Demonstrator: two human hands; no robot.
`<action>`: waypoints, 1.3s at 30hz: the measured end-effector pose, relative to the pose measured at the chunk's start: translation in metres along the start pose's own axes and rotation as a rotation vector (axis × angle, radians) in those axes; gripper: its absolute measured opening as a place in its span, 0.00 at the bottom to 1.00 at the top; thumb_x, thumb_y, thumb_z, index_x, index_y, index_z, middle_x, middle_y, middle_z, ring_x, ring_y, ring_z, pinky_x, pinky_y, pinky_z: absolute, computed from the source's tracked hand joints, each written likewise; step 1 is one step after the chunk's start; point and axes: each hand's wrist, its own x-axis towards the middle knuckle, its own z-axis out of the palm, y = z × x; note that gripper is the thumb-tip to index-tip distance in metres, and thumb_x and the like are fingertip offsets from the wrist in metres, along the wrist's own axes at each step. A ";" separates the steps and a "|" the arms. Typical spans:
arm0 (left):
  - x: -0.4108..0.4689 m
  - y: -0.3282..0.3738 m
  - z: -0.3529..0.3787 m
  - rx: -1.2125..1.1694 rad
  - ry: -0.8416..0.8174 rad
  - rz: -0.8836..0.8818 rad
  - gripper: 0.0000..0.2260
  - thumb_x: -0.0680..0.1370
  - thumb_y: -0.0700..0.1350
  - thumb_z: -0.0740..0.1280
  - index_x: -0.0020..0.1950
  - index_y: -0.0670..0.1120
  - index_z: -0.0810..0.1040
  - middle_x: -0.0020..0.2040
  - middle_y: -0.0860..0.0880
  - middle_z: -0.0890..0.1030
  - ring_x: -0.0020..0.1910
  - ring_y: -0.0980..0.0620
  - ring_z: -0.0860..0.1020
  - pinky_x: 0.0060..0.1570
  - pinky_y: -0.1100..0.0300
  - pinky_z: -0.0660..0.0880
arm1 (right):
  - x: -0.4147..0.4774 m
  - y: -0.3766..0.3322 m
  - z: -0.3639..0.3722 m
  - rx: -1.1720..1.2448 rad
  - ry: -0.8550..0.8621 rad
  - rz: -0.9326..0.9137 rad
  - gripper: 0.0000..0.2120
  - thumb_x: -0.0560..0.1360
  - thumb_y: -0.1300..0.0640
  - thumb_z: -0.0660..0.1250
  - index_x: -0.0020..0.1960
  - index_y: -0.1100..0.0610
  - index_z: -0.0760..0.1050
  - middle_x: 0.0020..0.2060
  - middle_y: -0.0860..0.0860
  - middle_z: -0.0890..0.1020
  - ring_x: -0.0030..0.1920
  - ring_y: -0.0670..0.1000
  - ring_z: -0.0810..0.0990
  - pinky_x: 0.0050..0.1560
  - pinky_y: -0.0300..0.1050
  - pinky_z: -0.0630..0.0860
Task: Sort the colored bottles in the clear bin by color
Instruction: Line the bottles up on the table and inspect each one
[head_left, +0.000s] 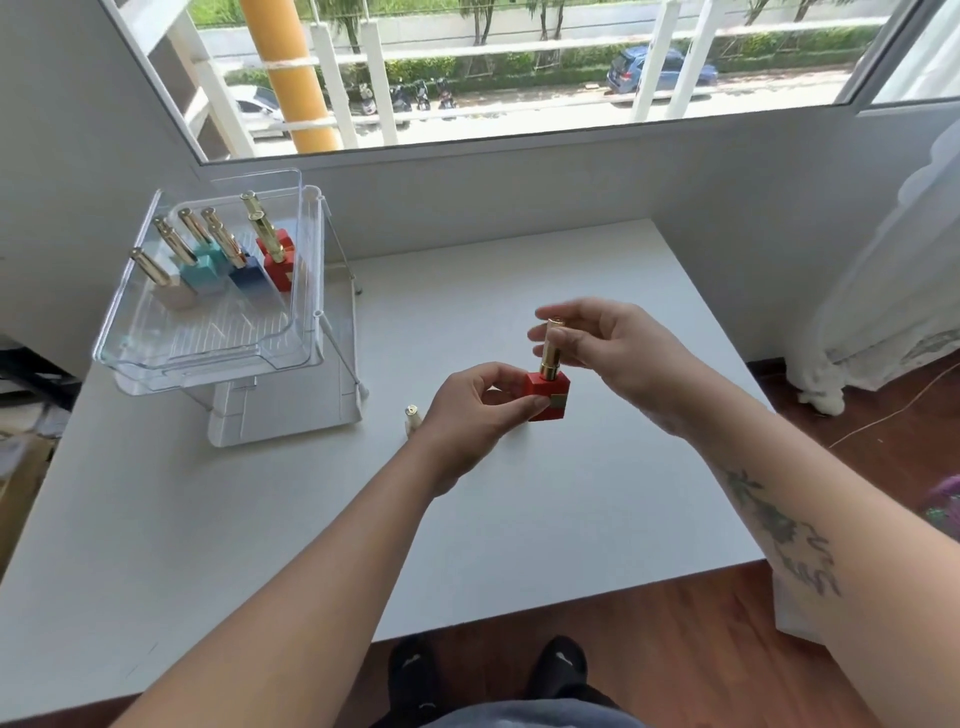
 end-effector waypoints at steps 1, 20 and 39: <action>0.001 0.000 0.002 0.007 0.005 -0.004 0.08 0.72 0.47 0.75 0.50 0.51 0.83 0.47 0.52 0.86 0.48 0.58 0.83 0.43 0.71 0.71 | 0.000 -0.001 -0.003 0.008 -0.004 -0.017 0.09 0.78 0.61 0.64 0.58 0.57 0.77 0.49 0.51 0.85 0.51 0.47 0.84 0.59 0.46 0.78; -0.018 -0.090 0.015 0.372 0.369 -0.186 0.06 0.74 0.49 0.71 0.51 0.55 0.81 0.47 0.59 0.81 0.45 0.62 0.79 0.42 0.70 0.73 | 0.020 0.087 -0.018 -0.321 -0.001 0.029 0.05 0.76 0.61 0.67 0.46 0.53 0.77 0.44 0.49 0.83 0.43 0.43 0.83 0.43 0.36 0.78; -0.045 -0.134 -0.013 0.889 0.599 -0.122 0.18 0.77 0.48 0.68 0.66 0.47 0.75 0.63 0.50 0.77 0.63 0.51 0.73 0.57 0.61 0.69 | 0.029 0.110 -0.007 -0.645 0.017 -0.083 0.19 0.76 0.54 0.66 0.67 0.50 0.69 0.64 0.46 0.73 0.65 0.49 0.67 0.55 0.41 0.67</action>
